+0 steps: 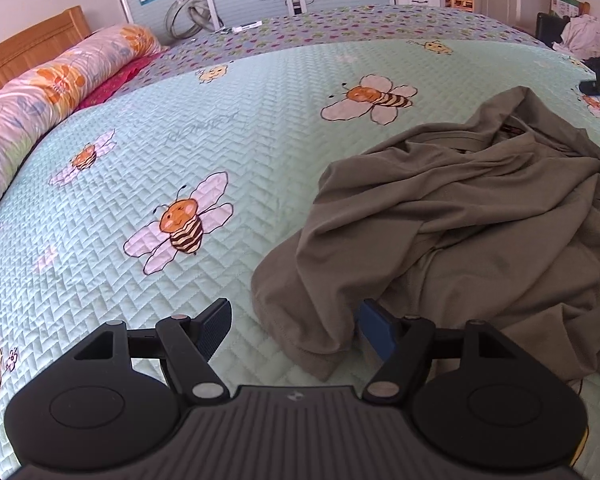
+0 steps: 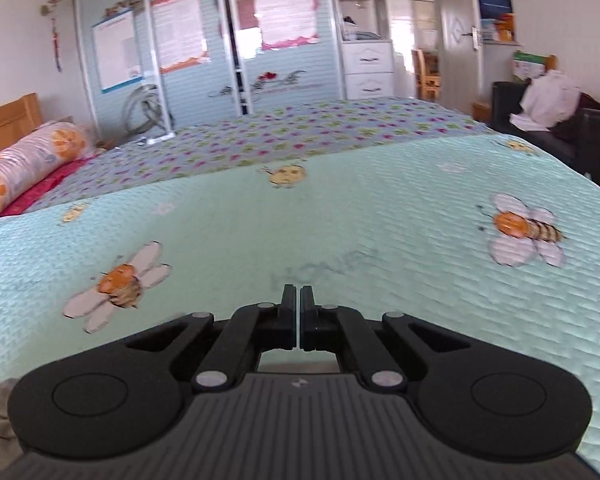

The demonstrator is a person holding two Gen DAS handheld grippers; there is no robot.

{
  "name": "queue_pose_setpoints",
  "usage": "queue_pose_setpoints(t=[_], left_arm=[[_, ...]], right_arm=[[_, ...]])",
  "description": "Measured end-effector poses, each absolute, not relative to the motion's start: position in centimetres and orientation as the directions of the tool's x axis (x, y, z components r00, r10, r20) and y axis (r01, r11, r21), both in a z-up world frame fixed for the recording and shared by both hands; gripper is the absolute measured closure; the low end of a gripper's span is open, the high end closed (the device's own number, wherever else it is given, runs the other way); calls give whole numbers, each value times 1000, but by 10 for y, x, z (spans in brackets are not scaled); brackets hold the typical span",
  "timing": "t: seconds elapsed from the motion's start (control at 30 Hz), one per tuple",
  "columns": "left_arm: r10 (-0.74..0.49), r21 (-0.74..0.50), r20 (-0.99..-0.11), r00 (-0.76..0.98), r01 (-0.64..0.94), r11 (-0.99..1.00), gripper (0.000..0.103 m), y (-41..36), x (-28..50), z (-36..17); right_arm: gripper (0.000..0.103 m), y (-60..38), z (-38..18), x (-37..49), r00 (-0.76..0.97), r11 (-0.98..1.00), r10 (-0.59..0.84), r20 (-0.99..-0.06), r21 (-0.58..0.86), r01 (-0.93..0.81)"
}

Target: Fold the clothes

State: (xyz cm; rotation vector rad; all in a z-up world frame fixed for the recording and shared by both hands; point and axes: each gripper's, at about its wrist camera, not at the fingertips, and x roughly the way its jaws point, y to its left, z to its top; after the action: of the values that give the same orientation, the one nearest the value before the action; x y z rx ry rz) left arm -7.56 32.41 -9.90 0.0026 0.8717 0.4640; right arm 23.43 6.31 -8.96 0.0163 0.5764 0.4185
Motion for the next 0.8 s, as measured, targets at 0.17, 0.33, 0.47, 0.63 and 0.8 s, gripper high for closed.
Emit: queue_pose_setpoints(t=[0.17, 0.33, 0.47, 0.63, 0.8], left_arm=[[407, 213, -693, 595, -370, 904, 29, 323, -57, -94], [409, 282, -632, 658, -296, 913, 29, 323, -21, -99], [399, 288, -629, 666, -277, 917, 29, 329, 9, -109], [333, 272, -693, 639, -196, 942, 29, 330, 39, -128], [260, 97, -760, 596, -292, 952, 93, 348, 48, -136]], right_arm=[[96, 43, -115, 221, 693, 903, 424, -583, 213, -373], [70, 56, -120, 184, 663, 853, 492, -564, 159, -497], [65, 66, -116, 170, 676, 837, 491, -549, 80, -542], [62, 59, -116, 159, 680, 840, 504, -533, 117, -530], [60, 50, -123, 143, 677, 845, 506, -534, 147, -514]])
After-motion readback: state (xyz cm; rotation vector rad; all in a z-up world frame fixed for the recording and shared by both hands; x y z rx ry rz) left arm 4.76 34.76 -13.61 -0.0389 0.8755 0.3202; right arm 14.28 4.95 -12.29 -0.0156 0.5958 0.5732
